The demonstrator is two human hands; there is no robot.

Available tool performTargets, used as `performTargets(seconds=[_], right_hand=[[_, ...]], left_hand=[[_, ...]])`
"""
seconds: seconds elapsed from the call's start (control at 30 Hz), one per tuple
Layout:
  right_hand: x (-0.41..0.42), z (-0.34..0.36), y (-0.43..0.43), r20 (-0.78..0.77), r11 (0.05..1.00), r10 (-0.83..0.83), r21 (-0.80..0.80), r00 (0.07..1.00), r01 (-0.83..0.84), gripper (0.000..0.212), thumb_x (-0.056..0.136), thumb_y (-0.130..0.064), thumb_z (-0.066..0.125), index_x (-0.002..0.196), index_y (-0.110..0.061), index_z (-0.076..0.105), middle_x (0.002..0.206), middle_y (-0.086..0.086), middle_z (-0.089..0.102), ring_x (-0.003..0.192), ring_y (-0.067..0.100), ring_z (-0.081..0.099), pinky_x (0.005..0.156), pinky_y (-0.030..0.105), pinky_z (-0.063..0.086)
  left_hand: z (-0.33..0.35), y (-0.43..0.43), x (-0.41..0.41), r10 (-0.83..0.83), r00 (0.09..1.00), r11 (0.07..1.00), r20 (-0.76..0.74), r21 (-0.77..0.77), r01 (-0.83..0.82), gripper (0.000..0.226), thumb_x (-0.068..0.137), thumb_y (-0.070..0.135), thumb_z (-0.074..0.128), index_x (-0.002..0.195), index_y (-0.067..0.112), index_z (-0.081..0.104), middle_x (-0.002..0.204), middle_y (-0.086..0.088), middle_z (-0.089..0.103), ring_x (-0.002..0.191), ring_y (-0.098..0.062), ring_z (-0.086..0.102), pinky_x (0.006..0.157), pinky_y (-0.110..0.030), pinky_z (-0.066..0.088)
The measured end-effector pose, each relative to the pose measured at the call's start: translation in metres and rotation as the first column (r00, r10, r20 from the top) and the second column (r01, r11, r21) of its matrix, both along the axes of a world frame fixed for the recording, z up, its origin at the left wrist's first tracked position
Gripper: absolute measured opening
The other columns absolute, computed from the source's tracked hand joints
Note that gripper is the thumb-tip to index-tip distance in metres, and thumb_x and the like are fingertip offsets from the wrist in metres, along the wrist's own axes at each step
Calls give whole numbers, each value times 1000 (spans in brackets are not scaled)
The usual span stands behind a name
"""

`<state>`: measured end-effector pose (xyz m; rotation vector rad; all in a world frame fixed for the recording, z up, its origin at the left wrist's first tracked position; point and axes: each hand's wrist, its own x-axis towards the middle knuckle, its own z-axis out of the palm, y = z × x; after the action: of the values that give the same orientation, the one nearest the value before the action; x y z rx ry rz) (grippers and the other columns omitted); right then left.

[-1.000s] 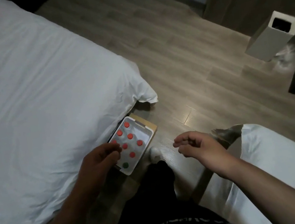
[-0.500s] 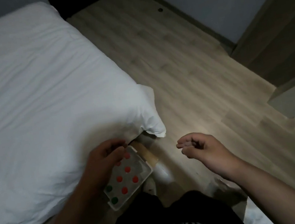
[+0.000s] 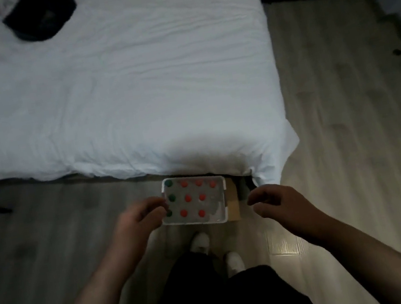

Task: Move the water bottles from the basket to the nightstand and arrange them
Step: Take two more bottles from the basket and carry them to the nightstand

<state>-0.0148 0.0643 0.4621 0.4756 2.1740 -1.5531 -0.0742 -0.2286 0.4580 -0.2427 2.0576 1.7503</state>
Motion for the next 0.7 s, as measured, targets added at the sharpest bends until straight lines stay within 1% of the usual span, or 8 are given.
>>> performTargets(seconds=[0.1,0.23,0.3,0.37,0.5,0.6,0.67,0.7], right_hand=[[-4,-6,-10,-2,997,72,13,997,-72,17,85,-11,67,100,-18,70,97,-4,72,86,4,67,73,17,52],[-16,-25,-23,24,982,181,50,983,-182,18,85,-11,67,103,-15,69,98,-1,72,81,-1,65,71,10,50],[-27,-48,-30,49,970,220,96,974,-224,20,84,-14,67,104,-15,69,99,-1,72,87,3,67,79,20,53],[-38,-83,-37,71,950,249,177,966,-258,24,82,-20,68,106,-17,69,101,-4,71,91,7,67,86,30,54],[-62,-161,-56,129,848,355,373,926,-377,37,81,-31,65,118,-22,63,111,-6,67,97,11,64,80,24,46],[-78,-216,-73,145,810,401,404,904,-424,44,83,-33,63,125,-22,58,120,-5,64,107,15,61,82,23,42],[-87,-252,-83,123,805,423,404,898,-435,43,85,-31,62,126,-20,56,124,-1,62,112,18,59,85,25,44],[-90,-268,-88,124,798,437,404,891,-448,43,86,-30,61,127,-19,55,126,0,61,114,18,58,87,27,45]], left_hand=[[-14,-20,26,126,990,992,60,18,-127,17,65,25,65,79,23,74,77,6,76,81,-16,66,69,-23,53],[-42,-39,32,211,967,977,143,-15,-211,15,74,14,68,88,19,65,78,2,74,86,-24,61,72,-29,48],[-66,-48,25,217,960,976,175,-53,-211,16,86,6,64,87,21,65,92,-11,70,92,-29,59,75,-33,47],[-93,-56,17,221,954,974,201,-90,-206,9,80,16,72,81,25,71,96,-15,71,90,-28,61,76,-35,48],[-155,-67,-7,164,959,975,230,-187,-122,26,50,50,68,73,41,75,76,8,74,83,-20,65,81,-41,51],[-204,-71,-25,104,973,964,204,-262,-48,17,56,45,70,70,36,73,76,7,72,79,-19,64,82,-41,52],[-239,-68,-36,40,983,947,177,-319,19,9,68,32,76,72,35,68,78,10,70,79,-15,63,77,-33,49],[-259,-67,-41,6,985,936,174,-346,56,16,75,24,77,77,34,66,81,11,68,79,-11,62,76,-29,46]])
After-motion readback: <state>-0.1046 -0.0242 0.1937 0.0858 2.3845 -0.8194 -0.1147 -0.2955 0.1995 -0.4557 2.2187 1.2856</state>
